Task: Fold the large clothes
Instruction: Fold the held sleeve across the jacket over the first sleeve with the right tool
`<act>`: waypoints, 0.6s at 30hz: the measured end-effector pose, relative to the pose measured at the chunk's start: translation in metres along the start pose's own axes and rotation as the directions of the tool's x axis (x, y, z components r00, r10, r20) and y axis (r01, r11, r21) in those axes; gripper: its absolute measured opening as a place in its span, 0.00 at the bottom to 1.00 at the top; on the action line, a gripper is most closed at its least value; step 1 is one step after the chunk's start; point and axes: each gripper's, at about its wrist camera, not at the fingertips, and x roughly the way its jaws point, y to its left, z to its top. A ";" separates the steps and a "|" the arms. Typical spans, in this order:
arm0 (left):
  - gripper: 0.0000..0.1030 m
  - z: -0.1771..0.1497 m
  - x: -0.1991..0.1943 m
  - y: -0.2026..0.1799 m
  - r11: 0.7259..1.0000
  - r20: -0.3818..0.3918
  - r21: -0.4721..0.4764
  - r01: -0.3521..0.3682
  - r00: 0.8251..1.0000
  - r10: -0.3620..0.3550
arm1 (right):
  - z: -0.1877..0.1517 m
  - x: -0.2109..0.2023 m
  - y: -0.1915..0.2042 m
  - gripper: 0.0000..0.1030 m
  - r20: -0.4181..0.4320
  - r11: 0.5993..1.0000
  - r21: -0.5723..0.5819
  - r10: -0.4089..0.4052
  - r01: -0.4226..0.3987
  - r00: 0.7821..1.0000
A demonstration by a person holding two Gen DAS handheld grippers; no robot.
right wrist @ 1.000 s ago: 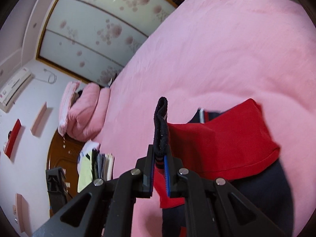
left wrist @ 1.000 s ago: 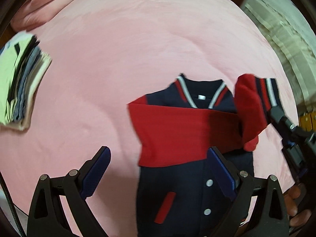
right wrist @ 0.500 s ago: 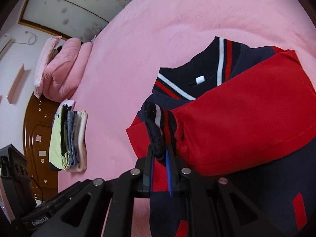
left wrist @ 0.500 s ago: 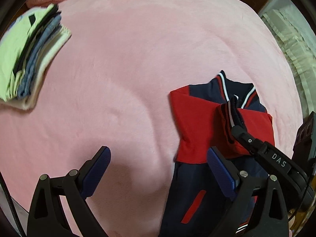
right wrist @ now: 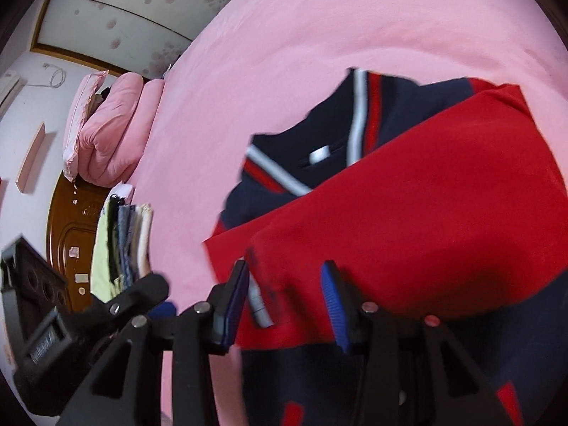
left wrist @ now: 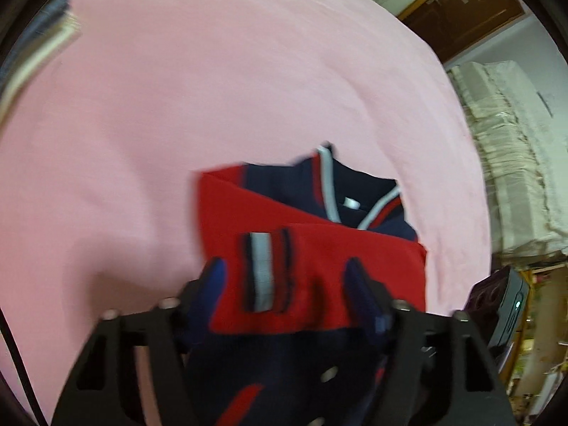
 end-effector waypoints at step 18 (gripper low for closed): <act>0.14 -0.016 0.078 -0.010 0.995 -0.014 -0.069 -0.072 0.997 0.071 | 0.066 -0.067 -0.123 0.00 0.236 0.926 -0.079 -0.344 0.370 0.909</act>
